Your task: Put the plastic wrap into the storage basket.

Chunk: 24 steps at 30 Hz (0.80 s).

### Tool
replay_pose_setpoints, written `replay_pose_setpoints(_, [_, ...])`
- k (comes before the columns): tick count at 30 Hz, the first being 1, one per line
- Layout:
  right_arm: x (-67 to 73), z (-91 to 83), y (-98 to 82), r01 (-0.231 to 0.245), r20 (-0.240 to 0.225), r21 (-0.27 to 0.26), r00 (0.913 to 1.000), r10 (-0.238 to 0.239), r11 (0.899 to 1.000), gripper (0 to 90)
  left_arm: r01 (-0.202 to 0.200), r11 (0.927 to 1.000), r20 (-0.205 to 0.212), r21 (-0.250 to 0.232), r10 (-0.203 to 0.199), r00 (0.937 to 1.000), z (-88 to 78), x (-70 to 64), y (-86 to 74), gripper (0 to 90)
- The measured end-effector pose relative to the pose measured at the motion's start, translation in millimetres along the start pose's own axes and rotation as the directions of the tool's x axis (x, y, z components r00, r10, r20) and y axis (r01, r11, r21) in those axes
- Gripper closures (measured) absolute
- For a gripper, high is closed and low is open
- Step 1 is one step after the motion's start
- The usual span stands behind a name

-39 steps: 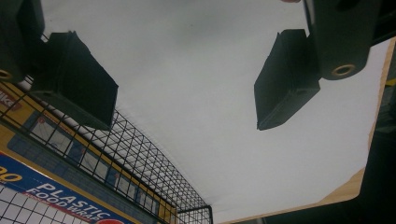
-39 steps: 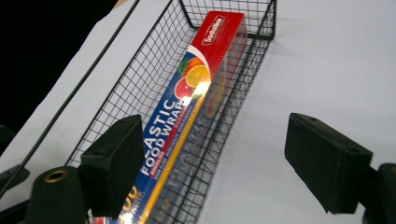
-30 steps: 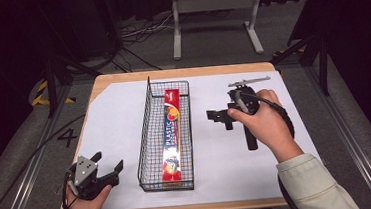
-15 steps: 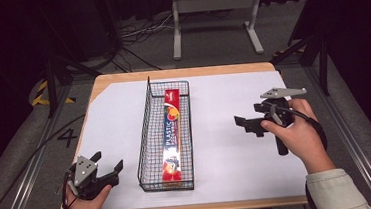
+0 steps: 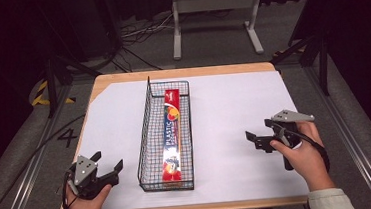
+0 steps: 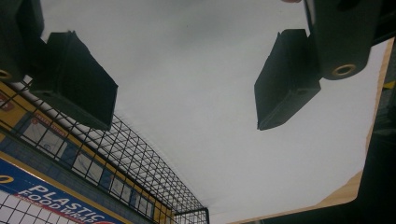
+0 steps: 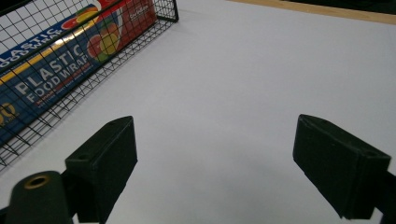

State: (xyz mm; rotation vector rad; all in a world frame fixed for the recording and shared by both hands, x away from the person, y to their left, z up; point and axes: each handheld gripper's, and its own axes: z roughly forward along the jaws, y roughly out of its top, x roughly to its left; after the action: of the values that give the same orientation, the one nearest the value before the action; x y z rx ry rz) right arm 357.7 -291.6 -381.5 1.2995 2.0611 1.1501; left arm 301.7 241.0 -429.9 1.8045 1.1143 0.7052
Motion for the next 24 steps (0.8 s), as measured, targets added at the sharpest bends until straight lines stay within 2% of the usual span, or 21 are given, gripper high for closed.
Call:
replay_pose_setpoints(4, [-4.9,2.1,-9.7,-0.014,-0.008,-0.013,0.9999,0.013,1.0,13.7,-0.002,1.0,0.0,0.0,0.002,1.0,0.3,-0.2,0.1,21.6])
replay_pose_setpoints(9, [-7.4,6.1,-26.2,0.003,-0.008,0.005,1.0,-0.003,1.0,13.5,0.005,1.0,0.006,0.005,-0.005,1.0,1.1,0.2,-0.6,21.7])
replay_pose_setpoints(12, [-7.9,7.9,-34.6,-0.011,-0.013,0.011,0.9999,0.011,1.0,13.3,0.008,0.9999,0.005,0.007,-0.008,1.0,1.1,0.5,-0.7,21.6])
replay_pose_setpoints(14, [-8.0,10.7,-41.0,-0.008,-0.009,0.031,0.9999,0.009,0.999,13.2,0.007,1.0,0.008,0.006,-0.007,0.9999,1.7,0.7,-0.8,21.6])
replay_pose_setpoints(16, [-7.6,12.1,-44.6,0.015,0.005,0.052,0.9999,-0.016,0.999,13.2,0.002,0.9999,0.012,0.011,-0.002,0.9999,2.7,0.9,-1.1,21.6])
replay_pose_setpoints(20, [-5.3,15.5,-48.8,0.007,-0.003,0.066,1.0,-0.007,0.998,12.3,0.006,0.9998,0.019,0.017,-0.006,0.9998,3.7,1.3,-1.4,21.3])
replay_pose_setpoints(21, [-3.3,18.1,-51.0,0.026,0.004,0.087,0.9996,-0.027,0.996,12.2,0.004,0.9997,0.025,0.024,-0.005,0.9997,4.9,1.2,-1.7,21.1])
replay_pose_setpoints(24, [-1.6,20.1,-52.8,0.043,0.002,0.107,0.9991,-0.043,0.993,11.8,0.0,0.9995,0.029,0.031,-0.001,0.9996,6.1,0.8,-1.9,20.9])
